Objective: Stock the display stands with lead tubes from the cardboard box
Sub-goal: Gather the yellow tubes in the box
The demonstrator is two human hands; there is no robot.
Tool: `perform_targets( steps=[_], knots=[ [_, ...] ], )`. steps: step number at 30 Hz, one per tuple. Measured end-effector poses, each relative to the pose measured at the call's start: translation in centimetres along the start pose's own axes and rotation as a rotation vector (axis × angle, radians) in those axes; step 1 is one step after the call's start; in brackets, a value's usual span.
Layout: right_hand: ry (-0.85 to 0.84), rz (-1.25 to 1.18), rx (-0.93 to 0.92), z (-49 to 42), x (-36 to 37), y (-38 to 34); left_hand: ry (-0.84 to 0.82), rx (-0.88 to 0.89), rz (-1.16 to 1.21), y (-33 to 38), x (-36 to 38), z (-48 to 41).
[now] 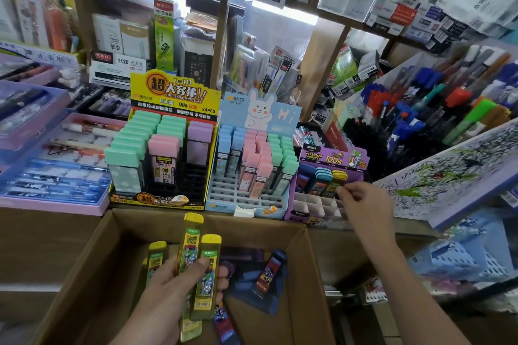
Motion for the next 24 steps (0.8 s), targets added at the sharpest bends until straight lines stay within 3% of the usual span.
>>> perform_targets(
  steps=[4,7,17,20,24],
  knots=[
    [0.060,-0.050,-0.044,1.4,-1.0,-0.9,-0.037,0.008,-0.004,-0.1,0.3,-0.1],
    [0.035,-0.218,-0.067,3.2,-0.9,-2.6,-0.057,0.014,-0.002,-0.1,0.4,-0.2],
    [-0.697,-0.589,-0.010,11.0,9.9,-10.8,-0.084,0.031,-0.030,-0.1,0.6,0.0],
    [-0.826,-0.666,0.045,12.5,11.8,-12.0,-0.081,0.029,-0.053,0.0,0.5,0.0],
    [-0.844,-0.725,0.065,13.0,12.4,-12.7,-0.078,0.012,-0.055,-0.2,0.6,0.1]
  ],
)
Point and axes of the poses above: each hand's wrist, its own z-axis away from the middle knuckle, its own x-axis out of the palm, y = z × x, the point moved 8 cm from there along -z, towards the middle knuckle, and after that the axes turned 9 degrees about -y, right-handed, at the moved point
